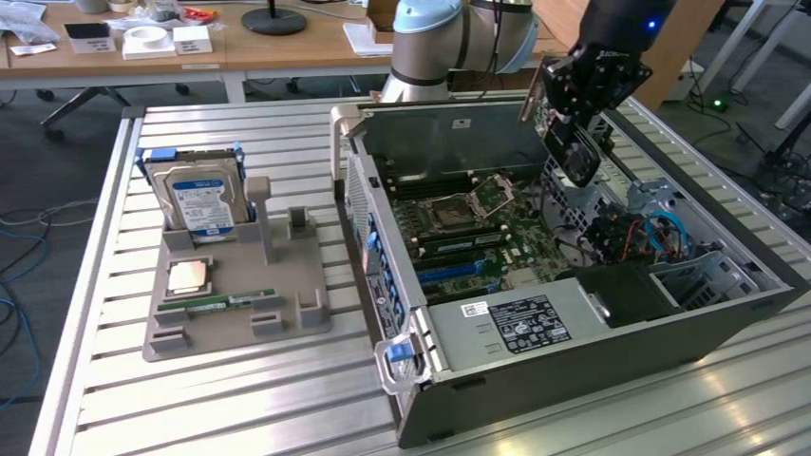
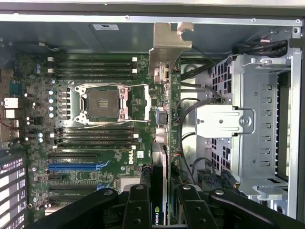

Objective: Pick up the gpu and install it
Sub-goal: 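Insert the gpu into the slot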

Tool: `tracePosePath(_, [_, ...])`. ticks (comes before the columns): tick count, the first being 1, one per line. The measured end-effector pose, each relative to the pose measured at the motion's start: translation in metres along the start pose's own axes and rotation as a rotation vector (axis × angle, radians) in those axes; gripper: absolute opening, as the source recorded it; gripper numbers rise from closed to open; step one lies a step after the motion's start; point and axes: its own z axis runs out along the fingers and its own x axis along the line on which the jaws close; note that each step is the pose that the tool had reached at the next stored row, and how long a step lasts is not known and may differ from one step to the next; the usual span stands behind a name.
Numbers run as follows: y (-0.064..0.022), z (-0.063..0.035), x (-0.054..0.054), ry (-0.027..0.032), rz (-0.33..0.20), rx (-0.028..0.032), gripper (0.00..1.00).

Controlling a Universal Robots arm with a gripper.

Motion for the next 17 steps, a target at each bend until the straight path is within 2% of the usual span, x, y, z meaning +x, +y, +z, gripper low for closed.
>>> tracePosePath(6, [0.0, 0.0, 0.0008, 0.0033, -0.076, -0.0017, 0.26])
tracePosePath(17, [0.0, 0.0003, 0.0007, 0.0118, -0.274, -0.006, 0.26])
